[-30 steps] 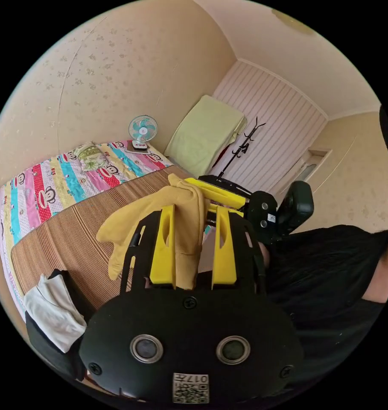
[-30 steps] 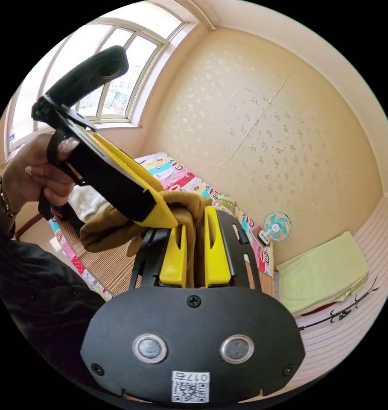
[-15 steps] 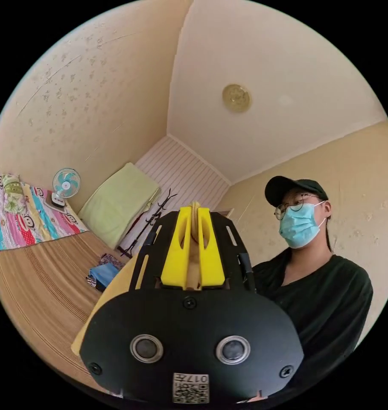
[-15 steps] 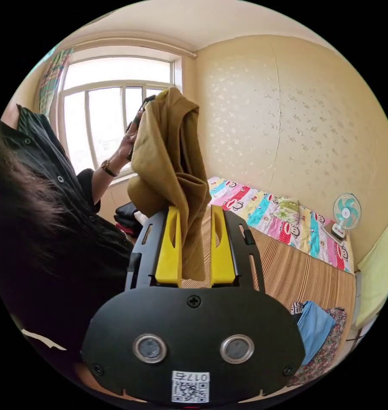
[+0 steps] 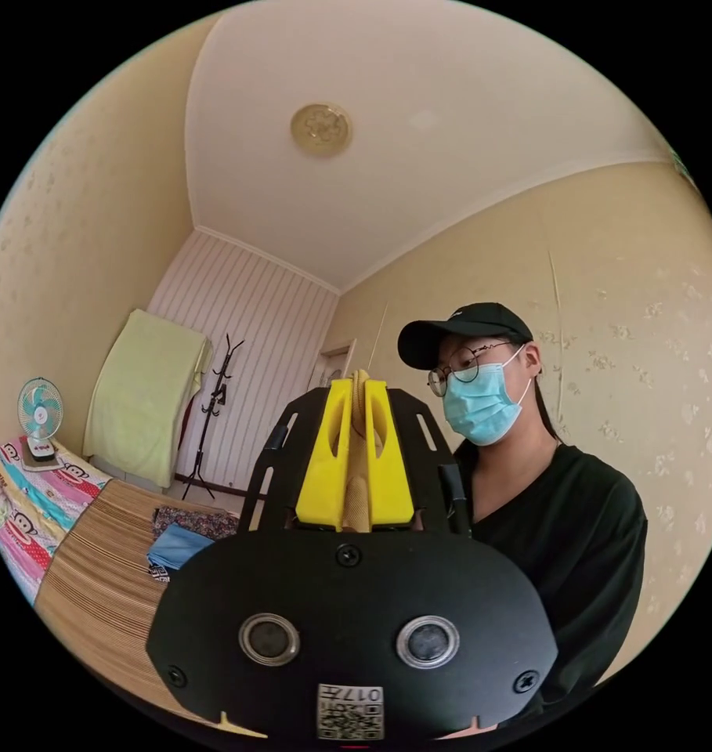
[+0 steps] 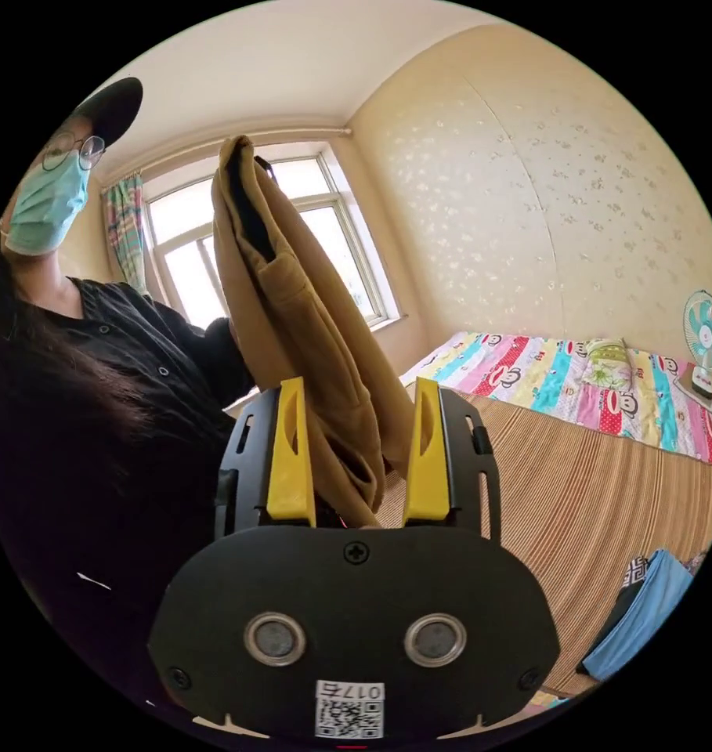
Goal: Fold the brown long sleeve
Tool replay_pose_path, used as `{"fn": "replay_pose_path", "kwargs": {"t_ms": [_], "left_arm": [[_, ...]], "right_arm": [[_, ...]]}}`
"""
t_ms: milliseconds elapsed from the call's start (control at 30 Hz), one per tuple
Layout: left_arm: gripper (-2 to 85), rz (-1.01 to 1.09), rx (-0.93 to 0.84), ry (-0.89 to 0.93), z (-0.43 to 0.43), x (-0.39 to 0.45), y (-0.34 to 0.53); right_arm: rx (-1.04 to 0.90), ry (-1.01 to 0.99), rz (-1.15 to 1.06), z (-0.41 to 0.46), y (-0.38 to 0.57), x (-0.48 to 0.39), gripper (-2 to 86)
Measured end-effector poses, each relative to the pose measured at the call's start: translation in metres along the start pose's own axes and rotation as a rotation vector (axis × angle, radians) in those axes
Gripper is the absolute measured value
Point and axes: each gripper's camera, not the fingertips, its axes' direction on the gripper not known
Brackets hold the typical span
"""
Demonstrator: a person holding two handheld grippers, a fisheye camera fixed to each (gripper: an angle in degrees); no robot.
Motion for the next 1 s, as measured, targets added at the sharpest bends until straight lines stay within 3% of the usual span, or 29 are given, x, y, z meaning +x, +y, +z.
{"fn": "replay_pose_path", "kwargs": {"t_ms": [100, 200, 267, 300, 367, 467, 567, 667, 800, 900, 967, 1000], "left_arm": [[1.0, -0.033, 0.039, -0.011, -0.018, -0.003, -0.003], [1.0, -0.057, 0.021, -0.111, -0.048, -0.001, -0.009], [0.9, -0.041, 0.001, -0.294, -0.08, 0.014, -0.011], [0.9, -0.034, -0.001, -0.359, -0.089, 0.02, -0.011], [0.8, 0.039, 0.026, -0.717, -0.117, 0.055, 0.003], [0.8, 0.076, 0.039, -0.985, -0.126, 0.082, 0.041], [0.7, 0.06, 0.109, -0.886, -0.133, 0.087, 0.073], [0.7, 0.059, 0.071, -0.783, -0.138, 0.082, 0.064], [0.8, 0.01, 0.046, -0.812, -0.152, 0.053, 0.014], [1.0, -0.134, -0.024, -0.914, -0.178, -0.021, -0.023], [1.4, -0.31, -0.119, -0.999, -0.21, -0.112, -0.032], [1.5, -0.344, -0.145, -1.023, -0.219, -0.138, -0.03]], "right_arm": [[-0.159, -0.025, 0.054, 0.042, -0.021, 0.016, 9.5], [-0.086, 0.328, 0.208, 0.024, -0.049, 0.025, 5.3], [0.037, 0.712, 0.246, -0.02, -0.08, 0.015, 4.8], [0.097, 0.775, 0.238, -0.035, -0.087, 0.009, 4.7], [0.299, 0.791, 0.15, -0.089, -0.109, -0.016, 4.6], [0.399, 0.725, 0.005, -0.131, -0.124, -0.045, 4.4], [0.384, 0.801, -0.07, -0.147, -0.137, -0.063, 4.3], [0.376, 0.818, -0.147, -0.172, -0.166, -0.07, 4.3], [0.404, 0.802, -0.18, -0.188, -0.23, -0.039, 4.3], [0.22, 0.844, -0.152, -0.169, -0.298, 0.04, 4.6], [-0.077, 0.824, -0.059, -0.13, -0.34, 0.15, 4.9], [-0.138, 0.806, -0.016, -0.119, -0.345, 0.183, 5.1]]}}
